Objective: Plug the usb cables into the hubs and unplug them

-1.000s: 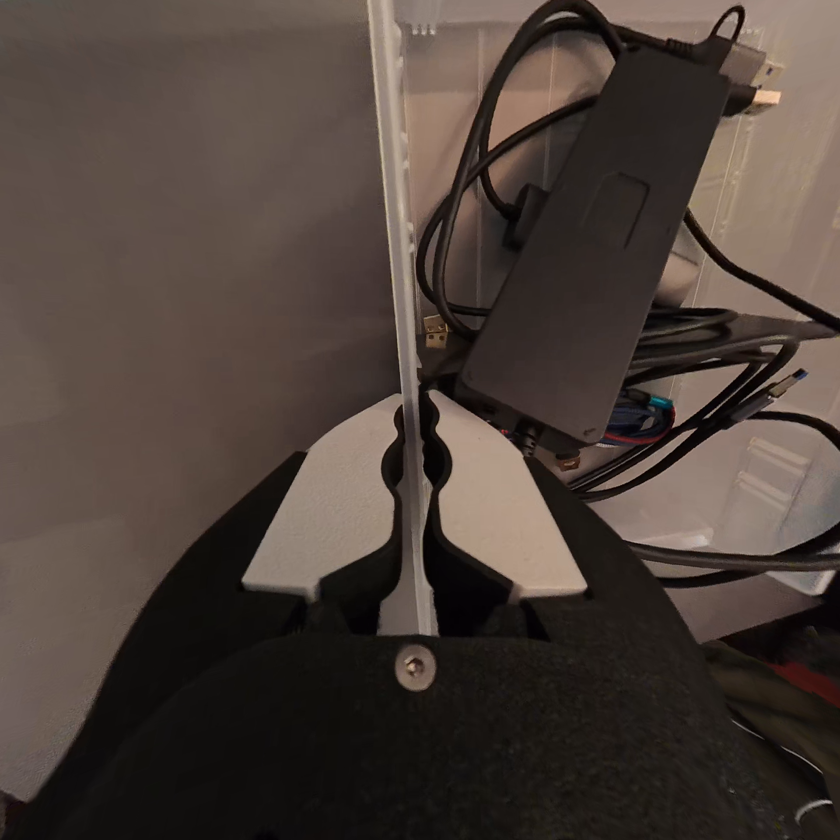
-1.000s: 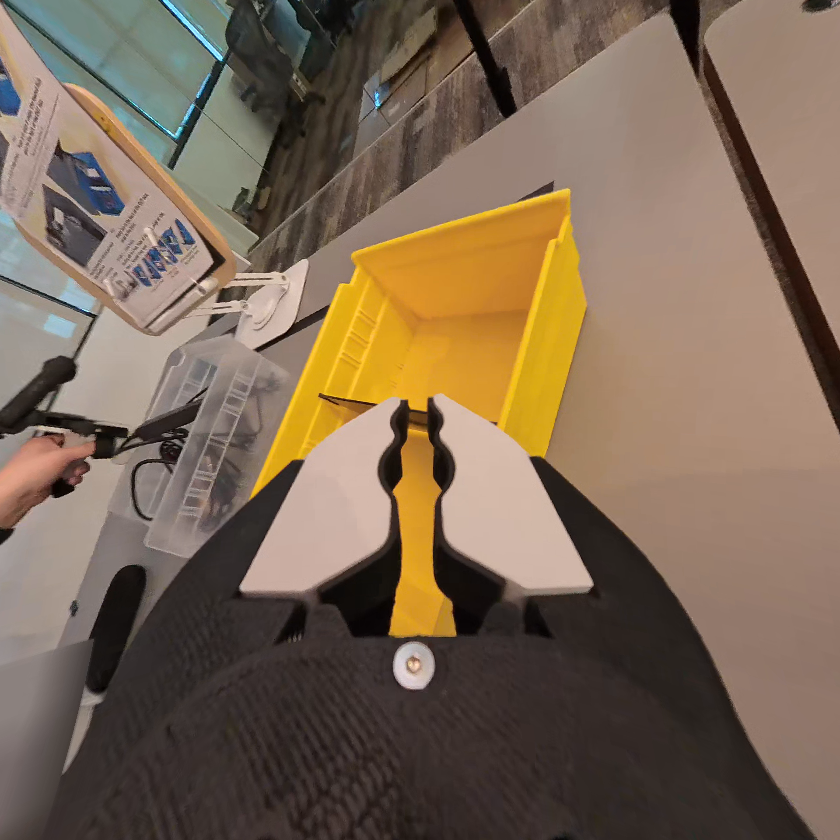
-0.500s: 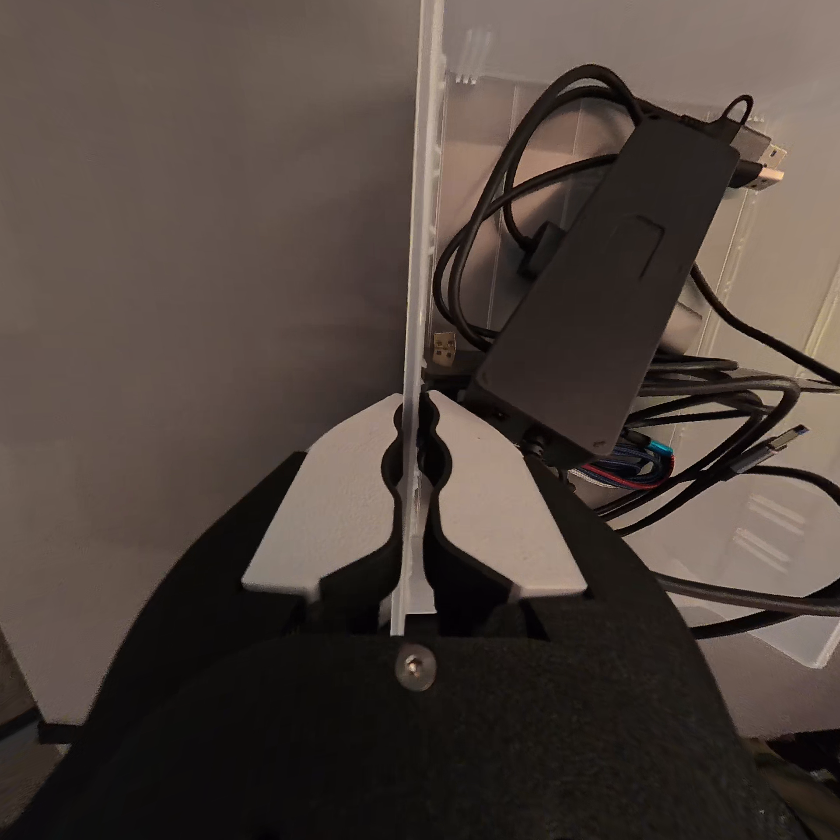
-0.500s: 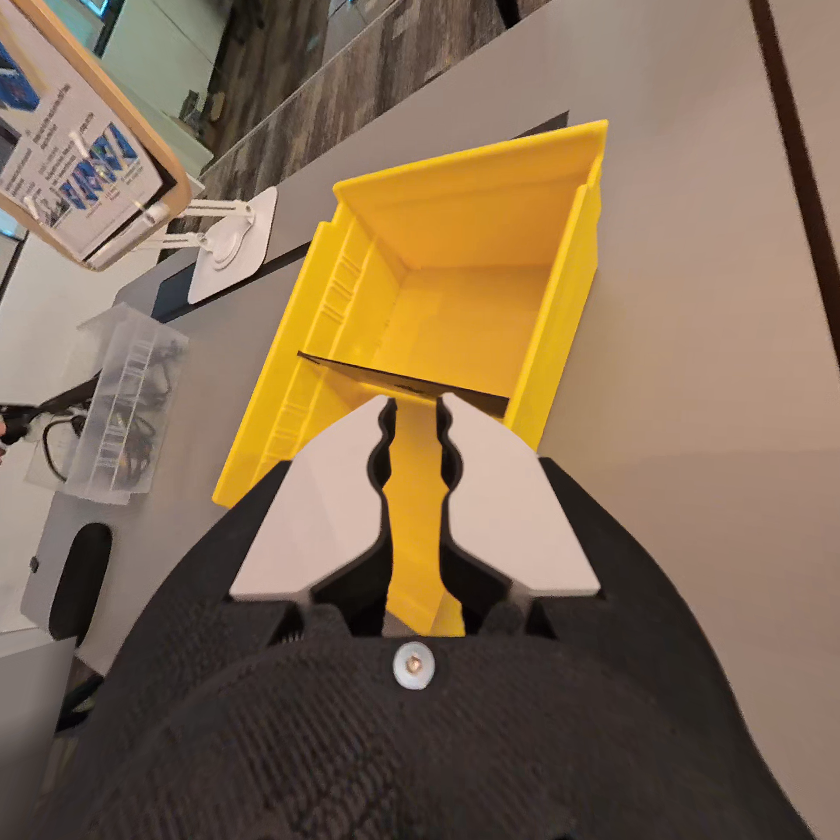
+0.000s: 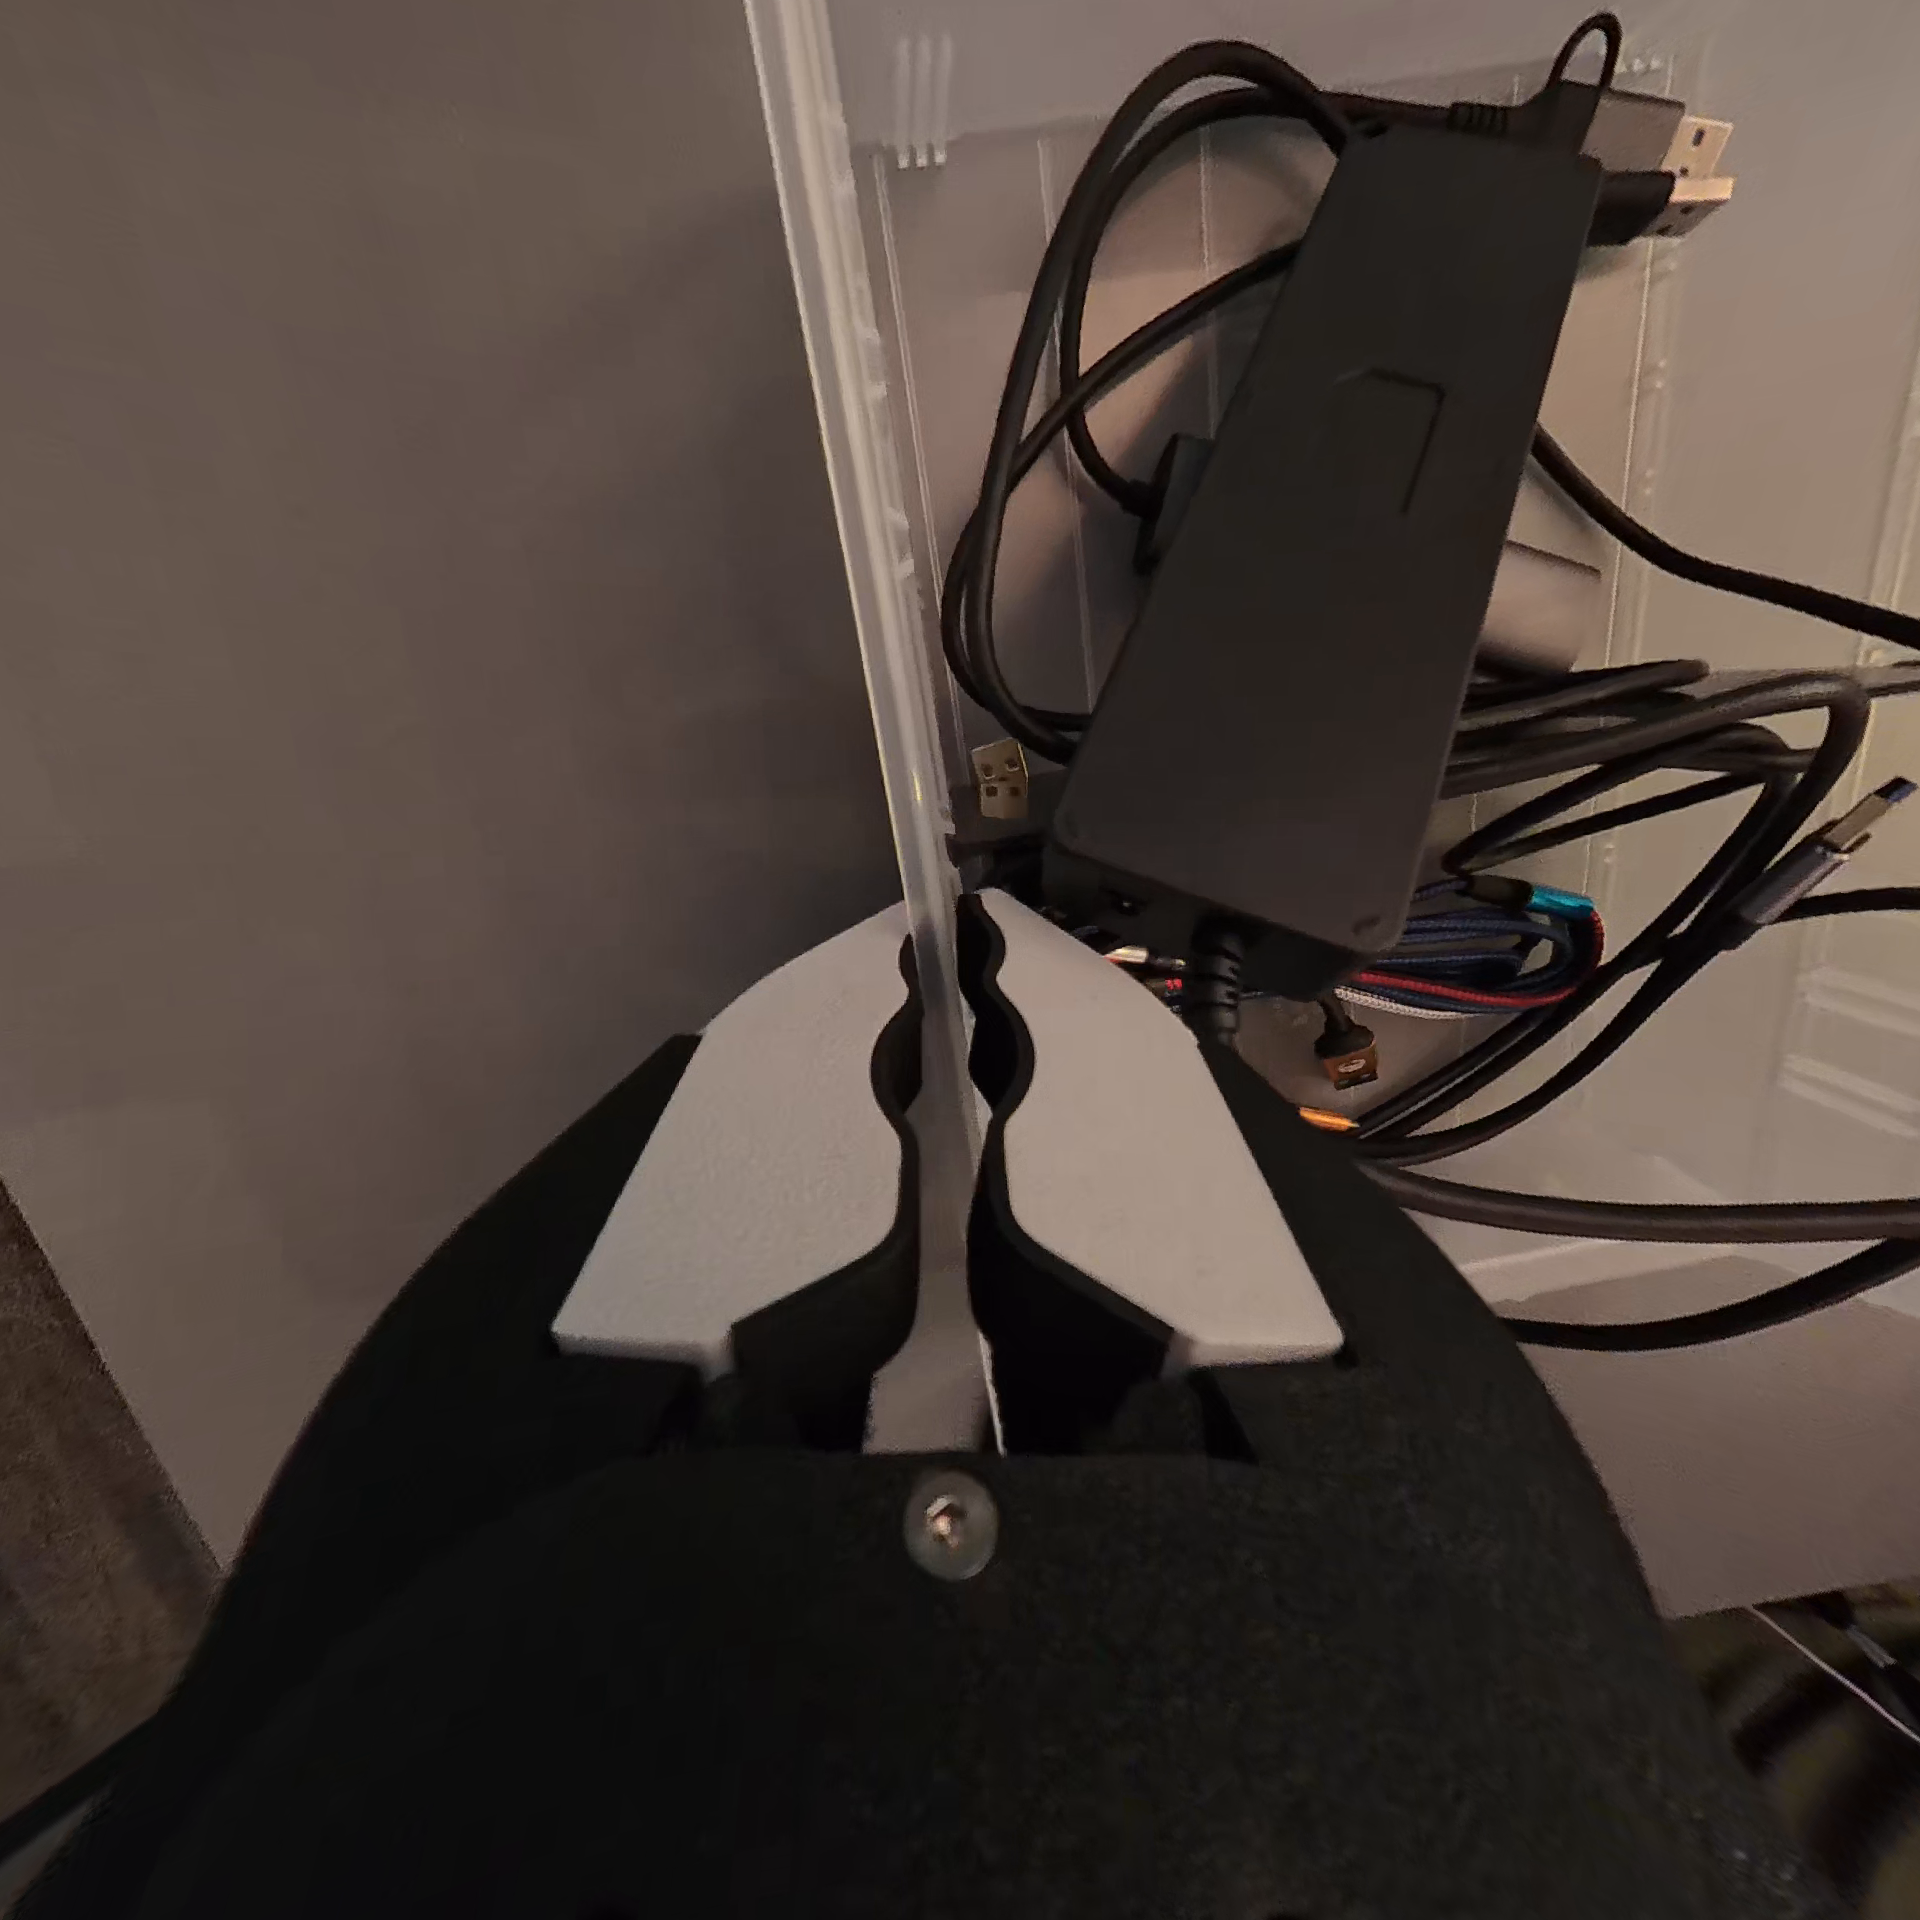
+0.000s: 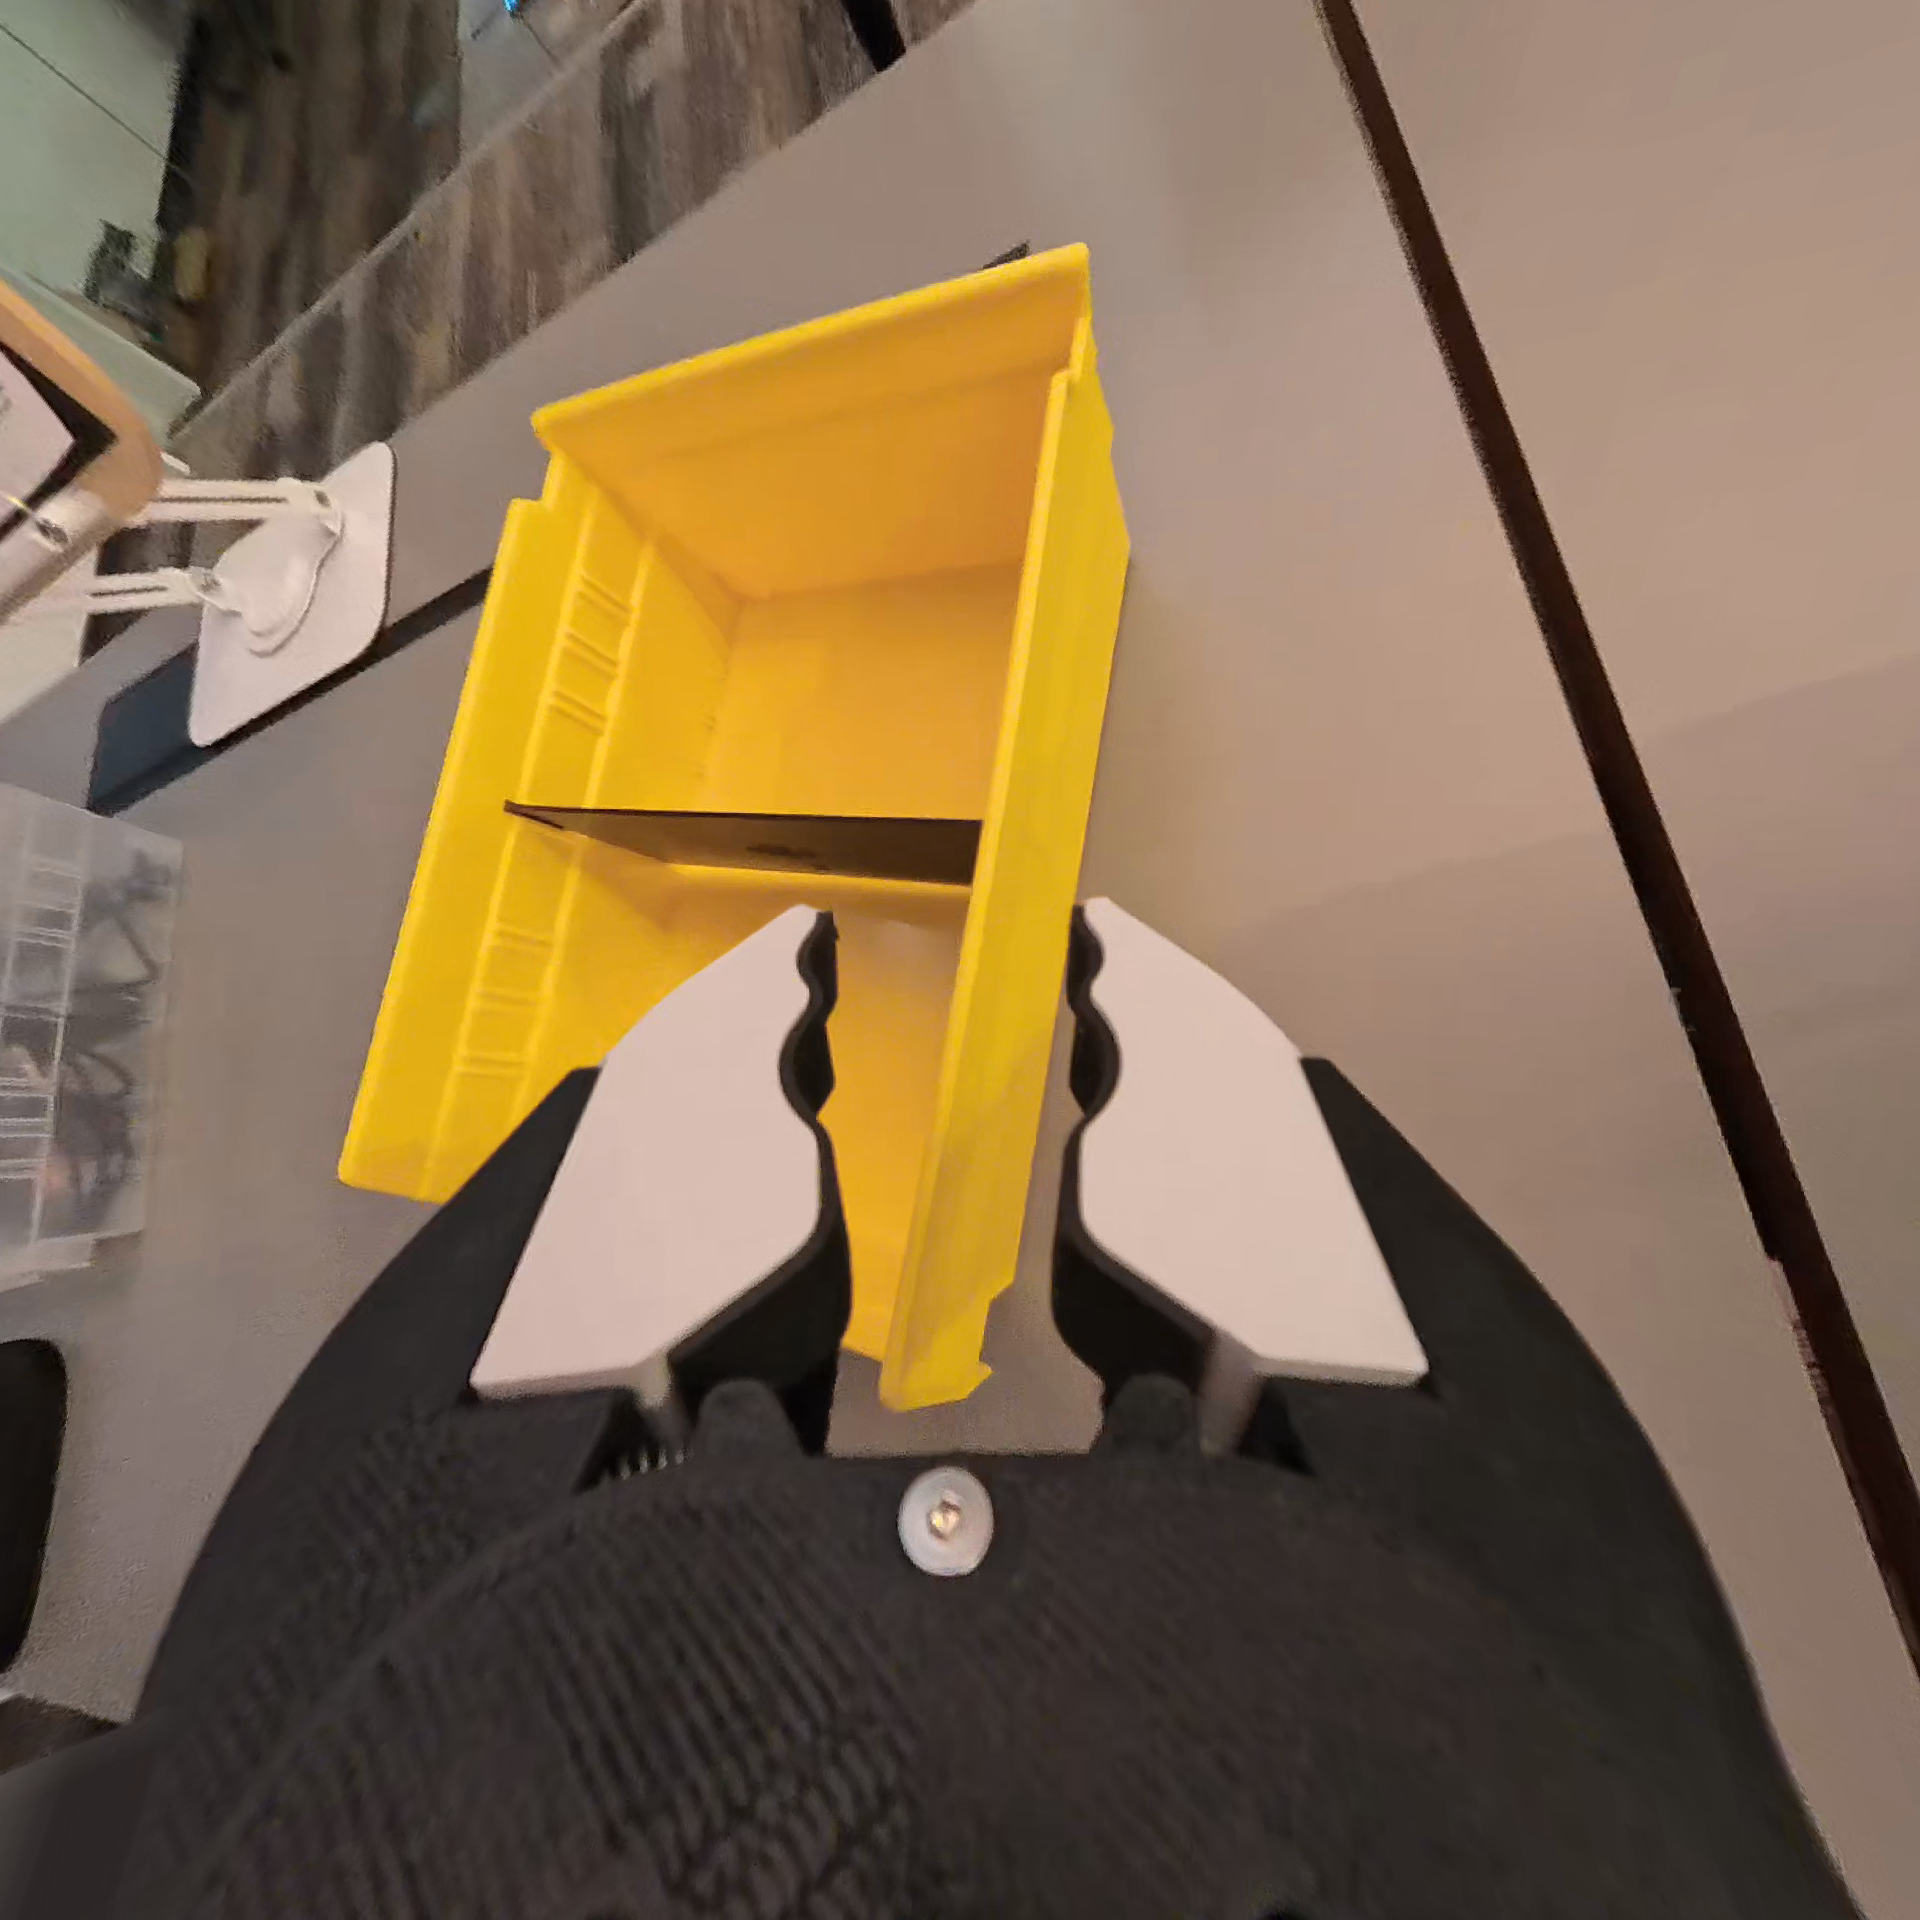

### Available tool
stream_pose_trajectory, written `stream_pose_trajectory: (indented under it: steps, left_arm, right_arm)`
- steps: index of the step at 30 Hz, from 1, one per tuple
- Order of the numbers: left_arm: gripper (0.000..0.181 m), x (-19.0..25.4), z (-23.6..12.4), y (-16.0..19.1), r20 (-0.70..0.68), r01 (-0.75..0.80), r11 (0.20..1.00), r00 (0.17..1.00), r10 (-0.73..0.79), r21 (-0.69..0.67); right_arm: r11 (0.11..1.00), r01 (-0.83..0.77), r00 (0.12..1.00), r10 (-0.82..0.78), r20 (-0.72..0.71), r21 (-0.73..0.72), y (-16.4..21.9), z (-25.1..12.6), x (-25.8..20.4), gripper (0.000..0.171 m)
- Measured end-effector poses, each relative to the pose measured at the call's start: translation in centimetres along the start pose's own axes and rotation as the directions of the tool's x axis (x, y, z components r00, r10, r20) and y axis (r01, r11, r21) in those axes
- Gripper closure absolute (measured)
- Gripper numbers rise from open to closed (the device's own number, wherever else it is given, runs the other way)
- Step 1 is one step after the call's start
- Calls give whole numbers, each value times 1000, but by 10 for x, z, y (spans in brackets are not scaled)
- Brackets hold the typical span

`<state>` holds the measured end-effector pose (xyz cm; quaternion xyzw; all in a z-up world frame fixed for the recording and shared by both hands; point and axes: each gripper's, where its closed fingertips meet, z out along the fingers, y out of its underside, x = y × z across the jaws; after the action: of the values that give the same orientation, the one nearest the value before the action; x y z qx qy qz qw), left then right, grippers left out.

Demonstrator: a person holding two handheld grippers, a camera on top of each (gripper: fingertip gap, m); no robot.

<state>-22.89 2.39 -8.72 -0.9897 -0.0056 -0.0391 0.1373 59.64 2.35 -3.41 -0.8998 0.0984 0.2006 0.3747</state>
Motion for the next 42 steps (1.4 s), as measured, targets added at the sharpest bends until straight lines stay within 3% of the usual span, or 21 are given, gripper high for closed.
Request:
stream_pose_trajectory:
  steps: [5, 12, 21, 26, 32, 35, 42]
  left_arm:
    - [177, -11, -1, -1, 30, 8, 1000, 1000, -8, 9]
    - [177, -16, -1, -2, 37, 0, 1000, 999, 0, 14]
    - [176, -20, -1, -3, 49, -13, 999, 999, 12, 36]
    - [161, -27, -4, -2, 141, -116, 993, 984, 110, 35]
    - [146, -16, -12, 1, 11, -67, 994, 998, 66, 85]
    - [146, -6, -25, 7, -104, -44, 994, 993, 55, 102]
    - [146, -22, -58, 12, -165, 18, 985, 986, 11, 174]
  right_arm:
    - [1000, 18, 1000, -18, -25, -2, -2, 1, -2, 125]
    - [985, 117, 989, -127, -77, -129, 15, 11, -6, 122]
    - [983, 95, 988, -112, -103, -157, 17, 15, -3, 123]
    - [957, 62, 993, -87, -75, -283, 37, 38, 0, 127]
    - [899, 25, 981, -106, -163, -436, 60, 60, 15, 156]
    - [863, 53, 969, -167, -185, -502, 69, 64, 17, 160]
    - [820, 148, 956, -262, -133, -553, 67, 82, -7, 162]
